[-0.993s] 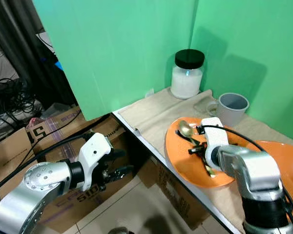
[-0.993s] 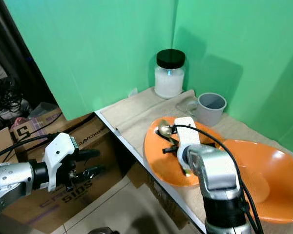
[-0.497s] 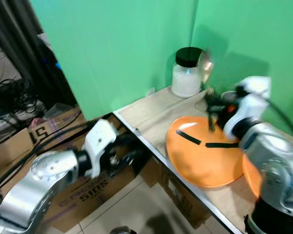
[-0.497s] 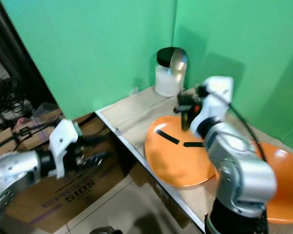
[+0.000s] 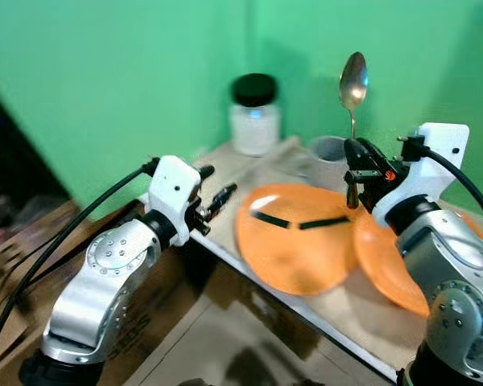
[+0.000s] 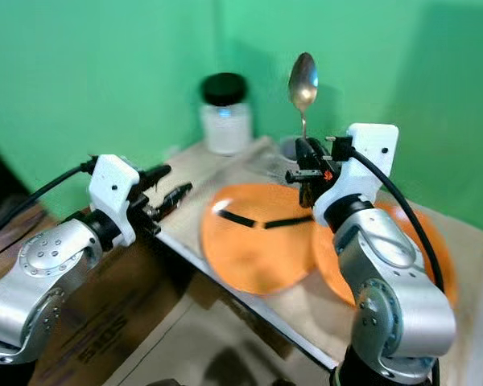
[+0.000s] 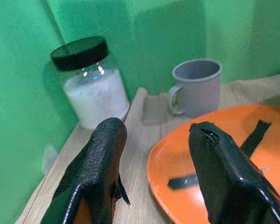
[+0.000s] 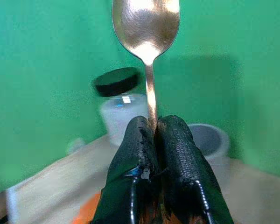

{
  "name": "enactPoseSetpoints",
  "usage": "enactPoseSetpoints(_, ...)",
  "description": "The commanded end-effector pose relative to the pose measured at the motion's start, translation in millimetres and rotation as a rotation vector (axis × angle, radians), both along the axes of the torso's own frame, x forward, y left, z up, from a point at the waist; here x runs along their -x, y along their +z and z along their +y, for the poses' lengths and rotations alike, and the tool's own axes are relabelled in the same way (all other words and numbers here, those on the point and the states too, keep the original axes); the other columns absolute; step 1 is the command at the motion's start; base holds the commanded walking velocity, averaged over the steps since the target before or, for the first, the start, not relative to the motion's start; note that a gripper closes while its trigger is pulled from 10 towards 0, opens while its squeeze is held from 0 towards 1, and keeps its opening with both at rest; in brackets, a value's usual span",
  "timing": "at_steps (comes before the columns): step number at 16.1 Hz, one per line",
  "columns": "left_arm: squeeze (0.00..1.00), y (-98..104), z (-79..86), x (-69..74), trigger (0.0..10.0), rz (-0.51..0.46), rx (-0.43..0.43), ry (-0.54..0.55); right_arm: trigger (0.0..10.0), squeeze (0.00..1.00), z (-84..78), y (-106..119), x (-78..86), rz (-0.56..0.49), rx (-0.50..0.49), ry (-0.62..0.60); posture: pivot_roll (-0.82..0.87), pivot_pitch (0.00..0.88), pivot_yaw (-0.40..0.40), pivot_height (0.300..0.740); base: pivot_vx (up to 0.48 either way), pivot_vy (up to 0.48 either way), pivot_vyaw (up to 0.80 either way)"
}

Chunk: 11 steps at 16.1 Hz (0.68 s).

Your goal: Setting the table

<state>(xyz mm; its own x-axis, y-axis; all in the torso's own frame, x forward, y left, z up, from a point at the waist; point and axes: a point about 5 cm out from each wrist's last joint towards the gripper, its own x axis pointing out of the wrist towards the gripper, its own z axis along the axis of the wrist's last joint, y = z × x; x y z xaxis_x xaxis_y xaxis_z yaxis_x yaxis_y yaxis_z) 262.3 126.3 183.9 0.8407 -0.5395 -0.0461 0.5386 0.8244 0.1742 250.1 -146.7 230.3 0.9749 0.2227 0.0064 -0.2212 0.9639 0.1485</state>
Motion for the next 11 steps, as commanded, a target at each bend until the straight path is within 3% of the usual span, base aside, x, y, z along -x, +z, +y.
enactPoseSetpoints(1, 0.00, 2, 5.1, -3.4, 10.0, -0.017, 0.003, 0.048, 10.0, 0.00, 7.0, 3, -0.1, -0.025, 0.023, 0.016, 0.00, 0.000, 0.090, 0.740, 0.000, 0.000, -0.80)
enactPoseSetpoints(8, 0.00, 14, 6.9, -11.1, 10.0, -0.112, 0.059, 0.193, 10.0, 0.00, 8.6, 8, -0.3, -0.059, 0.024, 0.048, -0.01, 0.000, 0.062, 0.740, 0.000, 0.000, -0.80)
enactPoseSetpoints(11, 0.00, 14, 10.3, -16.2, 10.0, -0.081, 0.132, 0.229, 10.0, 0.00, 10.9, 7, 1.4, -0.059, 0.022, 0.031, -0.03, 0.000, 0.076, 0.740, 0.000, 0.000, 0.00)
